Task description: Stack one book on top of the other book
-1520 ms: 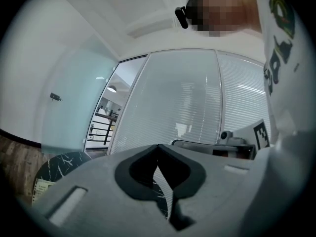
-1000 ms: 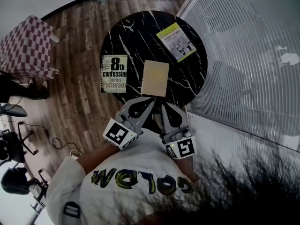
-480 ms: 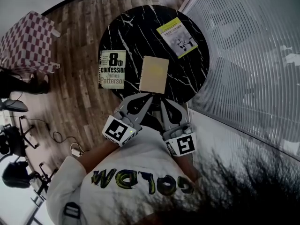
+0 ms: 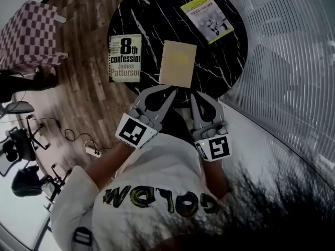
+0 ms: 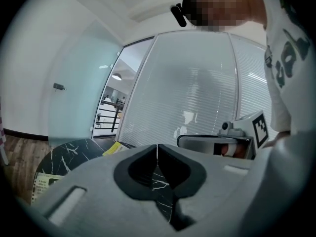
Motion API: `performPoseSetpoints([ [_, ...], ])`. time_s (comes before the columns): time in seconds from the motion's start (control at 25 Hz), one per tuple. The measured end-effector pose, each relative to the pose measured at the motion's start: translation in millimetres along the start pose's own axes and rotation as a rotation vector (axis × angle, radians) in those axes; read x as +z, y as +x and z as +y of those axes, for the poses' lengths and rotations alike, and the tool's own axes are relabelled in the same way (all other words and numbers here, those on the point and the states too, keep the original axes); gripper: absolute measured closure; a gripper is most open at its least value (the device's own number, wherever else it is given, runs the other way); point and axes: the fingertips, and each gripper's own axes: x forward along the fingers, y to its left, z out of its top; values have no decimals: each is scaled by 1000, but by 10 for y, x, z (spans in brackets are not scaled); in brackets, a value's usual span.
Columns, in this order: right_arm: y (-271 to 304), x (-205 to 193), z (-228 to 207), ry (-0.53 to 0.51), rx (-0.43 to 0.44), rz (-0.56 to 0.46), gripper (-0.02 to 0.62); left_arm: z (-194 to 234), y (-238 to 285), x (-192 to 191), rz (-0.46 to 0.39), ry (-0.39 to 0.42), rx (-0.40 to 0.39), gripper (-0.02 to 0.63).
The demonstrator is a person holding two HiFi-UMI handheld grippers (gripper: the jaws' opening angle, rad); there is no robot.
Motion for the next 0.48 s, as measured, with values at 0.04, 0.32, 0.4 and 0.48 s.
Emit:
performPoseSetpoints([
  [0.04, 22, -49, -33, 2, 0, 7, 591, 26, 35, -48, 10, 1, -2, 590],
  [0.32, 206, -496, -210, 23, -2, 70, 546, 308, 171, -487, 75, -16, 10, 555],
  [0.4, 248, -632, -279, 32, -9, 88, 538, 384, 198, -631, 98, -24, 22, 553],
  [0.48, 300, -765, -363, 38, -21, 102, 532, 465, 243, -764, 116, -29, 30, 549],
])
